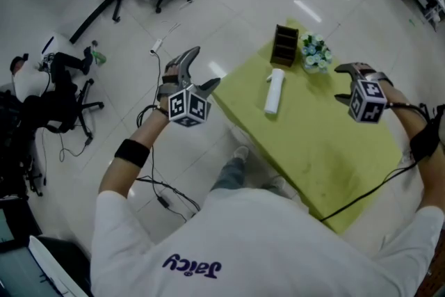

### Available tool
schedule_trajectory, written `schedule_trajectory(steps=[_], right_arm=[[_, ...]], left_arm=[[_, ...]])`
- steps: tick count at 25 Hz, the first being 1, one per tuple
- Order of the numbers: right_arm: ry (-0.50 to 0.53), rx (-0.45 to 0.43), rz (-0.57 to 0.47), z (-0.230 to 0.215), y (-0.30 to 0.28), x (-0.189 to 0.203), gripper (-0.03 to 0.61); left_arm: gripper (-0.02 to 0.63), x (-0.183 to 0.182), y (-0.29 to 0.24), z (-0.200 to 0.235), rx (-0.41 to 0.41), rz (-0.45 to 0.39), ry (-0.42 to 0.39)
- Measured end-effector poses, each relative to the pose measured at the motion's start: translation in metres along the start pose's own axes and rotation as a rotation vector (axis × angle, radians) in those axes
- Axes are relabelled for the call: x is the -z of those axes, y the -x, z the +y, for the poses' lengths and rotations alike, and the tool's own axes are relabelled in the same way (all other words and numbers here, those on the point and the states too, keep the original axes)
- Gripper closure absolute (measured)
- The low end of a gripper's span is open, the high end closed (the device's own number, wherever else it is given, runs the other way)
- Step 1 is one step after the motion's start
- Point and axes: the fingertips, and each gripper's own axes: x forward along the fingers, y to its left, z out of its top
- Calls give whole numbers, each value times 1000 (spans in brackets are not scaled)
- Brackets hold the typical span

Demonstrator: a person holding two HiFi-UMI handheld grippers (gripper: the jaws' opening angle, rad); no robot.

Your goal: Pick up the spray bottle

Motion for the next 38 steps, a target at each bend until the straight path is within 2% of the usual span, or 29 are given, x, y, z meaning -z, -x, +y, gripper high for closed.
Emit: schedule_trajectory(steps=[8, 14, 26, 31, 38], right_arm=[[-15, -64, -38, -3, -46, -31, 255], [-60, -96, -48, -5, -82, -49, 255], [-237, -146, -70, -4, -153, -63, 255], [-372, -174, -122, -5, -175, -77, 255], [-576, -201, -141, -3, -206, -83, 253]], left_arm=[[124, -6, 2, -15, 16, -34, 143], [124, -4, 0, -29, 19, -76, 154], [124, -17, 0, -33, -12, -103, 261], [124, -22, -1, -33, -12, -119, 319], [124, -26, -4, -40, -5, -146, 408]])
